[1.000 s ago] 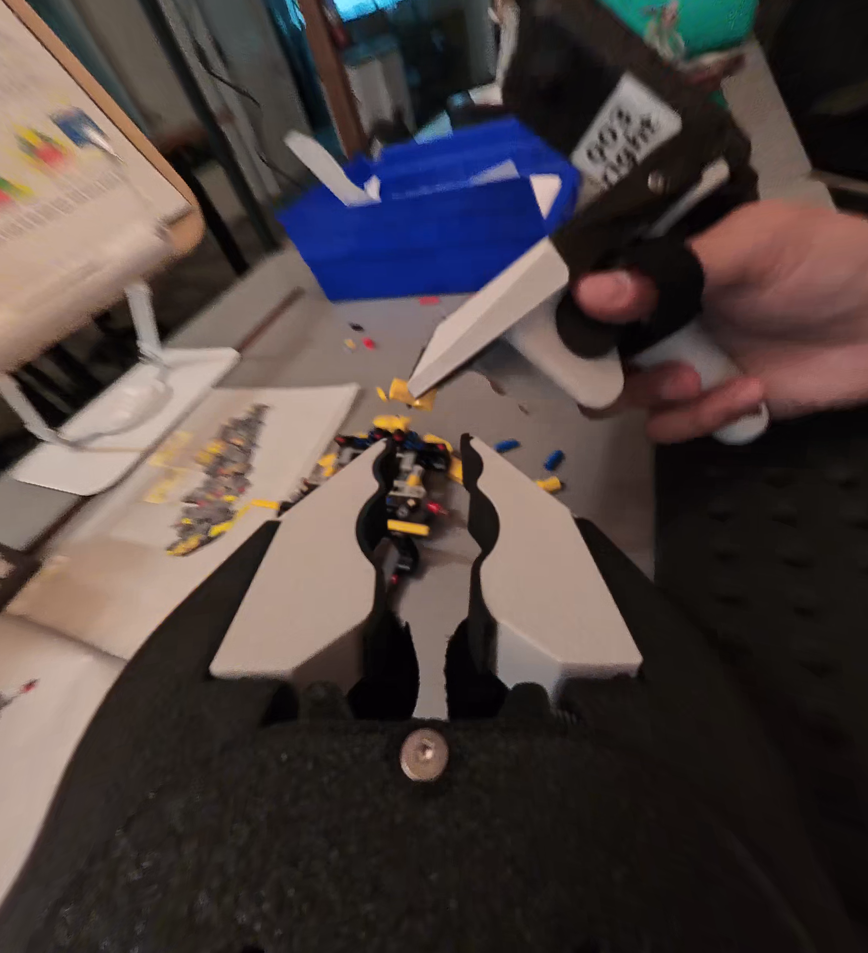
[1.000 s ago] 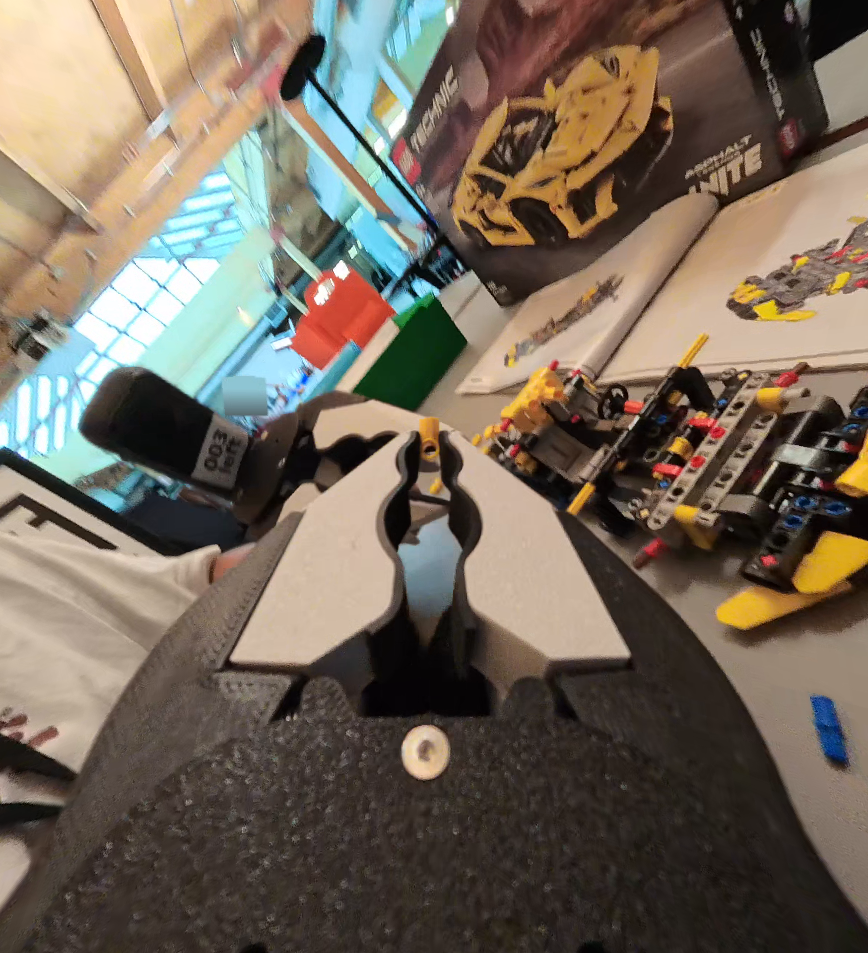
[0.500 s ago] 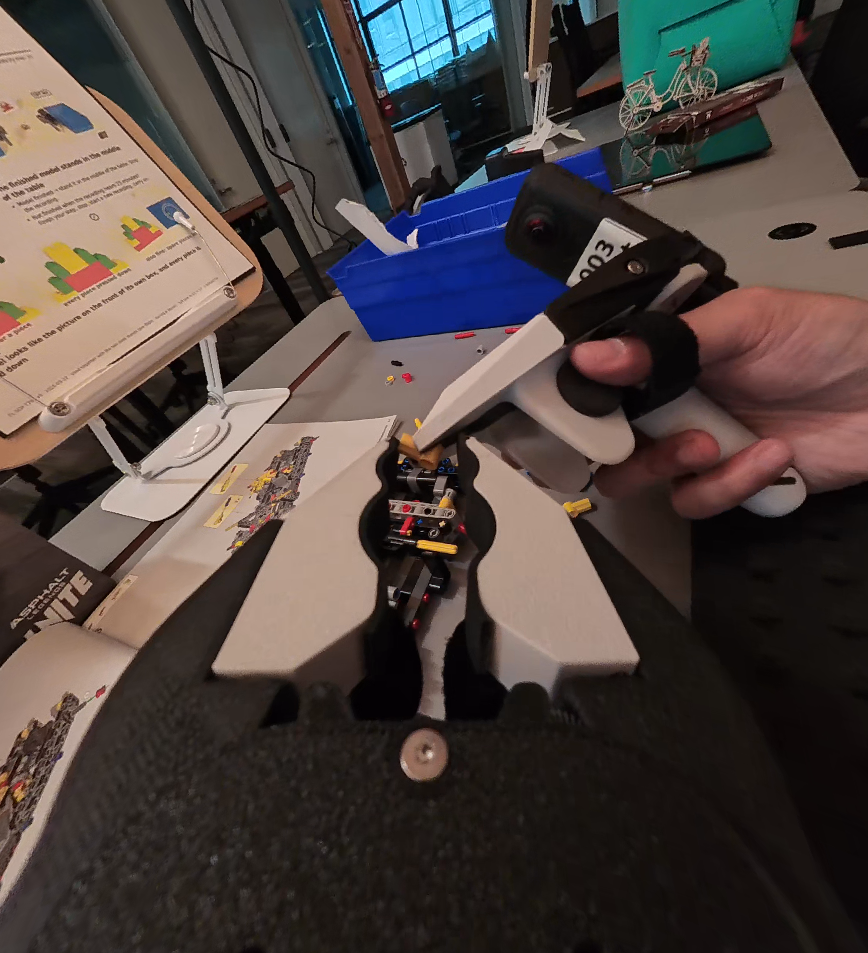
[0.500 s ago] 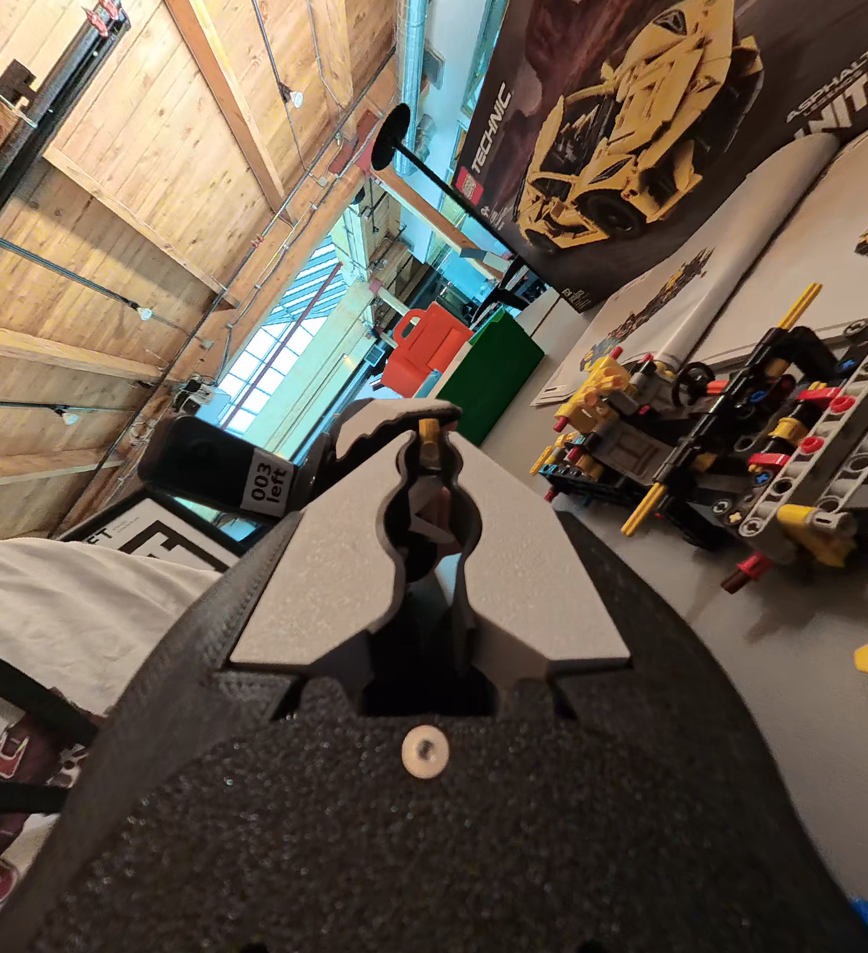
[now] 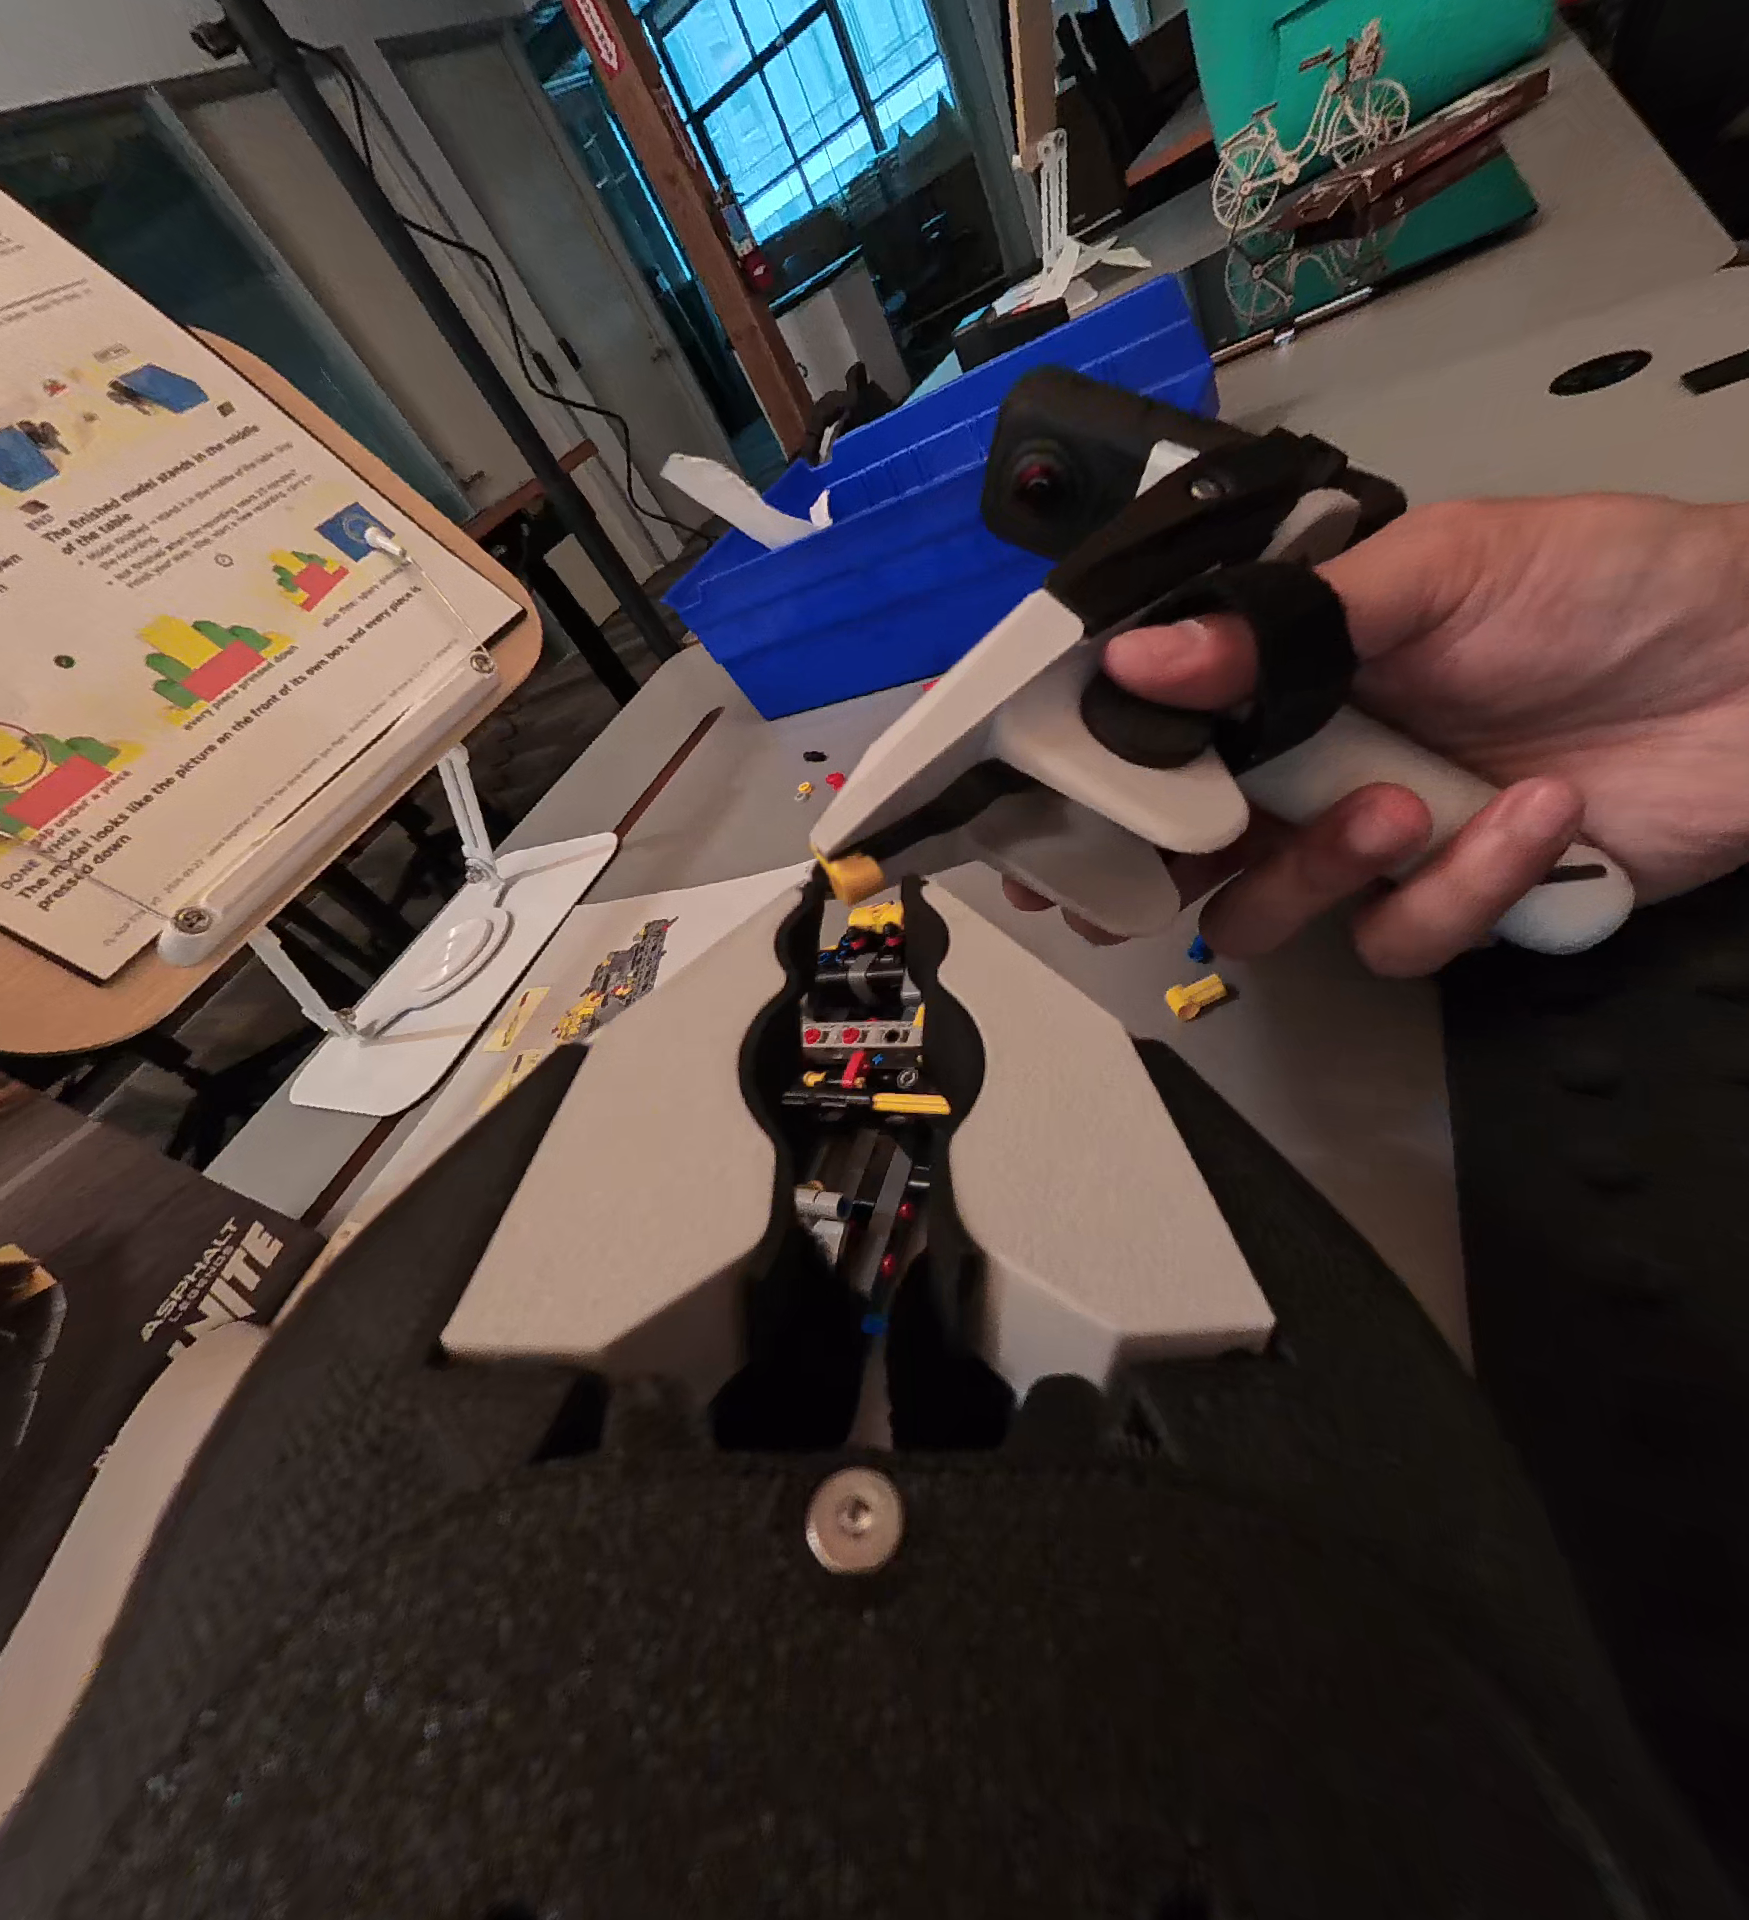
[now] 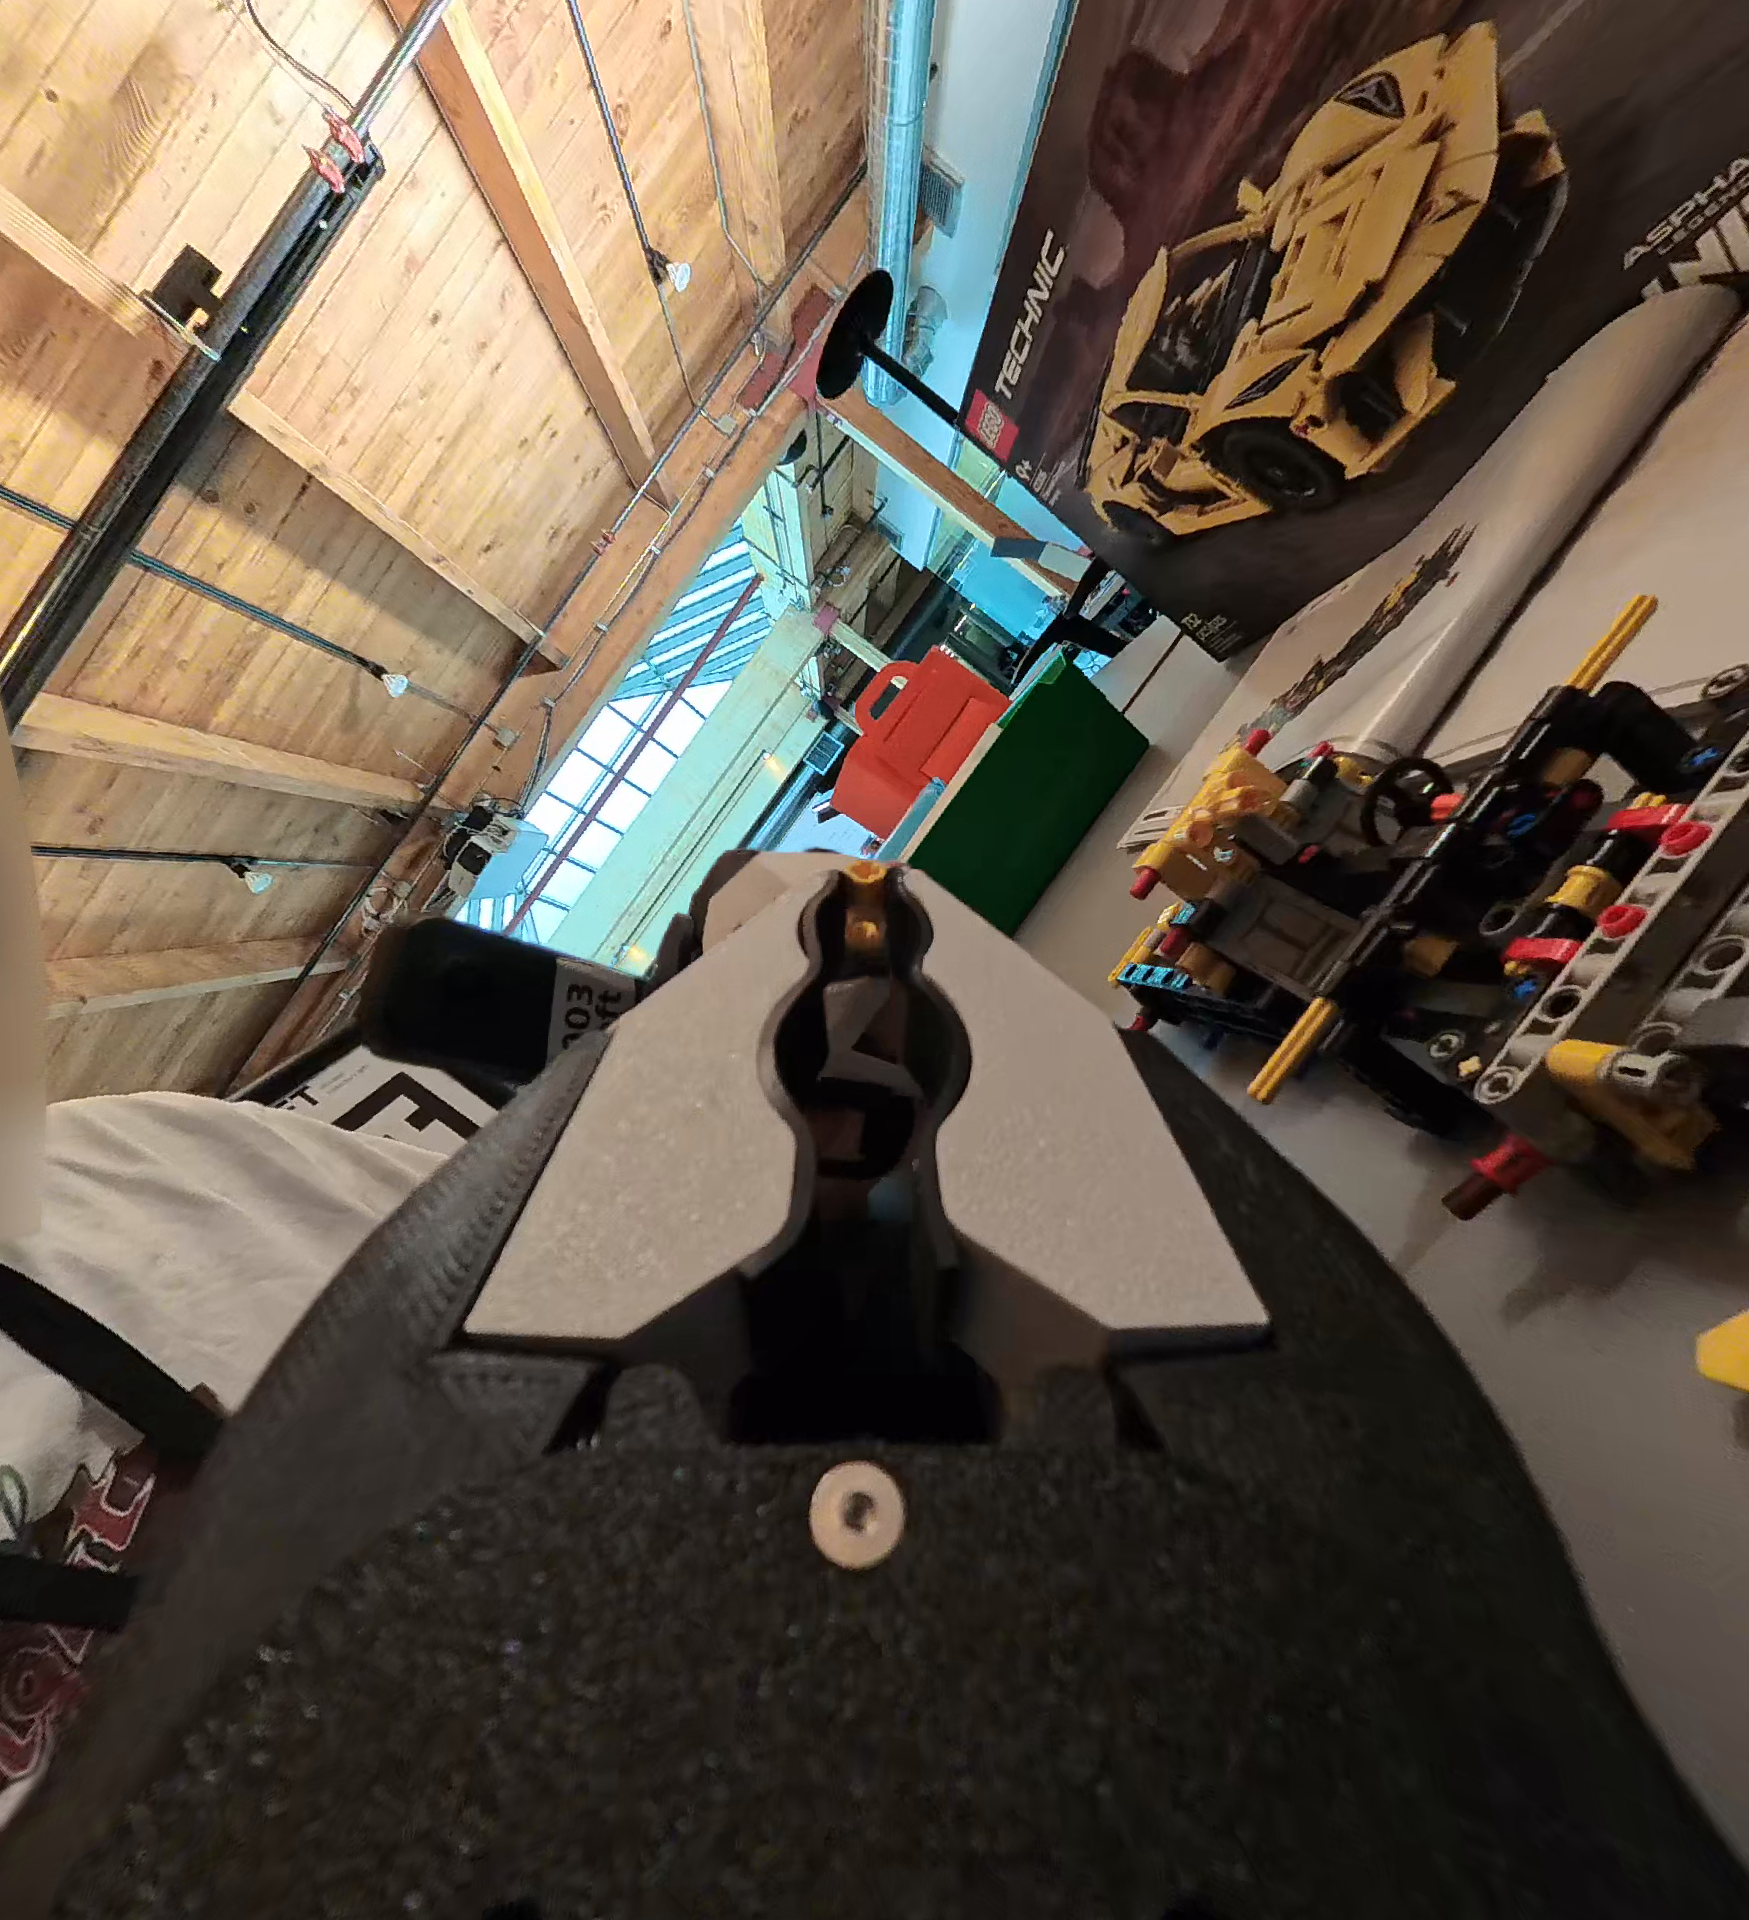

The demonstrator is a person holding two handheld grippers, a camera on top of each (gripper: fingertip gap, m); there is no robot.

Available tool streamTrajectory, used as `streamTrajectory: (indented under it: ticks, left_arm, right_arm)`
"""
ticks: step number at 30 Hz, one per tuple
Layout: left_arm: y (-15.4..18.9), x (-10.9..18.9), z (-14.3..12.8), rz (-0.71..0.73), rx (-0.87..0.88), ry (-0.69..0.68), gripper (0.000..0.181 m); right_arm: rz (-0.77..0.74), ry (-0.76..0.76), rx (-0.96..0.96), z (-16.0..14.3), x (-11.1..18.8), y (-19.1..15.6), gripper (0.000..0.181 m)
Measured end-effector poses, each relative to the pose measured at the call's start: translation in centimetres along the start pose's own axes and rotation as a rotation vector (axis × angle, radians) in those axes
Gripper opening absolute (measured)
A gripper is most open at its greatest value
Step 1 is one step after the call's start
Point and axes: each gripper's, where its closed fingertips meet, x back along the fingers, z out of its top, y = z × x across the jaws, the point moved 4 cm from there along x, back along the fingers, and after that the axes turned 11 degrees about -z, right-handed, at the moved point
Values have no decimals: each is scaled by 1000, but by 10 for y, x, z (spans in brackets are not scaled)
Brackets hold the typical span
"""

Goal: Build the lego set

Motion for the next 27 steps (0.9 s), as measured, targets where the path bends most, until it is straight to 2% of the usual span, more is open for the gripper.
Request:
streamTrajectory:
  ticks: [6, 11, 17, 23, 27]
  left_arm:
    - [-1, 2, 3, 28, -6, 26, 8]
    - [2, 7, 8, 58, -164, 34, 8]
    - [3, 12, 12, 66, -261, 44, 8]
    - [6, 15, 21, 78, -219, 115, 8]
    - [7, 15, 21, 82, -247, 114, 8]
  right_arm:
    - [30, 12, -8, 0, 0, -2, 6]
    - [90, -4, -33, -1, 1, -8, 6]
    - [147, -23, -52, -3, 1, -13, 6]
    - [206, -46, -103, -5, -1, -16, 5]
    - [230, -58, -139, -6, -1, -17, 5]
